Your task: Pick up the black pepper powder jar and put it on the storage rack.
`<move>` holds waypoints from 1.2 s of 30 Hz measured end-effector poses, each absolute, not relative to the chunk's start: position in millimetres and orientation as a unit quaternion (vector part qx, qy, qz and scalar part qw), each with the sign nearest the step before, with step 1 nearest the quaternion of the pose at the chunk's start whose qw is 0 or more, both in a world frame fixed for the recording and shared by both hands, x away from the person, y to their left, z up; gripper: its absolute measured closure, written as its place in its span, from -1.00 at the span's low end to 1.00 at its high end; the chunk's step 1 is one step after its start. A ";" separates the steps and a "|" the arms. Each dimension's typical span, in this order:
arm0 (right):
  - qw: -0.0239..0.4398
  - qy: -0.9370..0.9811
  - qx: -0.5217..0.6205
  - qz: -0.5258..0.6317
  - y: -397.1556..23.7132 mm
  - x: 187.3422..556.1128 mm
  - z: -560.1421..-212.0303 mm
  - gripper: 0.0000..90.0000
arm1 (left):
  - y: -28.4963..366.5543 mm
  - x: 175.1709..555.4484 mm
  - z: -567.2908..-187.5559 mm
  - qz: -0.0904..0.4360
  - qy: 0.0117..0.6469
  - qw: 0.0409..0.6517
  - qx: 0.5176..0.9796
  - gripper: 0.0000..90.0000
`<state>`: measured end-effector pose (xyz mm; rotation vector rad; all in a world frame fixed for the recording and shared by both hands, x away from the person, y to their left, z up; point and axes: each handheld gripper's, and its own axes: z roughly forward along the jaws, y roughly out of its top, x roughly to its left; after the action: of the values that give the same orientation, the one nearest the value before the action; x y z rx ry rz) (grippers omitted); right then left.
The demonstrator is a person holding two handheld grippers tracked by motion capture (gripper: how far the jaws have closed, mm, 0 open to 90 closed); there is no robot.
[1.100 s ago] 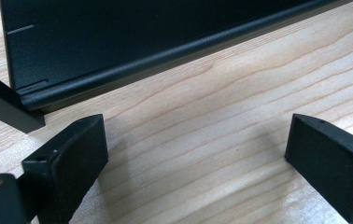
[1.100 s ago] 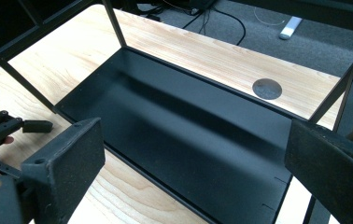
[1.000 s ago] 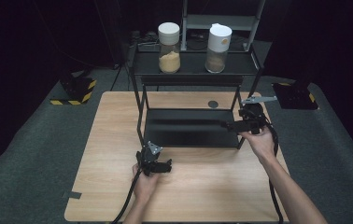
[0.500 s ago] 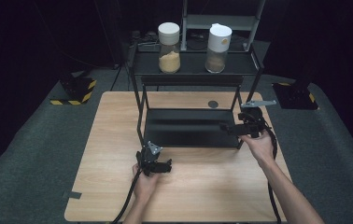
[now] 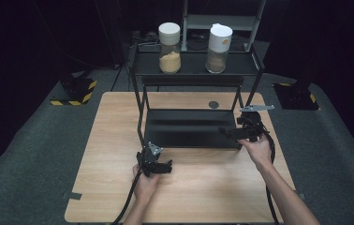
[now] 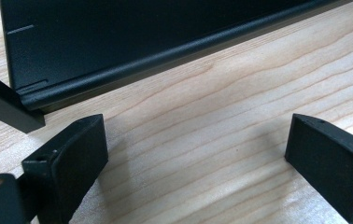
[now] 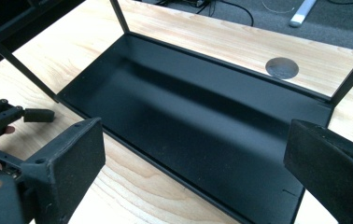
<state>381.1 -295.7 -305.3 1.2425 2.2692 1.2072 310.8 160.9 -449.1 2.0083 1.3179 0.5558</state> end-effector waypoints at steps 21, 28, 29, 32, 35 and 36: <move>0.132 0.789 0.434 0.415 -291.7 382.3 -324.2 -0.89 | 160.7 310.8 -449.1 0.213 0.504 0.331 0.768 -0.87; 0.130 0.789 0.435 0.413 -290.1 382.8 -330.2 -0.89 | 160.7 310.8 -449.0 0.213 0.504 0.331 0.769 -0.88; 0.129 0.790 0.435 0.413 -289.8 382.9 -330.9 -0.89 | 160.7 310.8 -449.0 0.213 0.504 0.331 0.769 -0.87; 0.128 0.791 0.434 0.412 -288.4 382.7 -333.3 -0.89 | 160.7 310.7 -449.1 0.213 0.505 0.331 0.768 -0.87; 0.128 0.792 0.434 0.410 -287.5 382.6 -335.3 -0.89 | 160.7 310.7 -449.1 0.213 0.505 0.331 0.768 -0.88; 0.127 0.791 0.435 0.410 -287.6 382.7 -336.0 -0.89 | 160.7 310.7 -449.1 0.213 0.504 0.331 0.768 -0.87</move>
<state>382.7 -287.6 -336.0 1.2672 2.3021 1.1939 310.7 160.7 -449.1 2.0084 1.3187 0.5571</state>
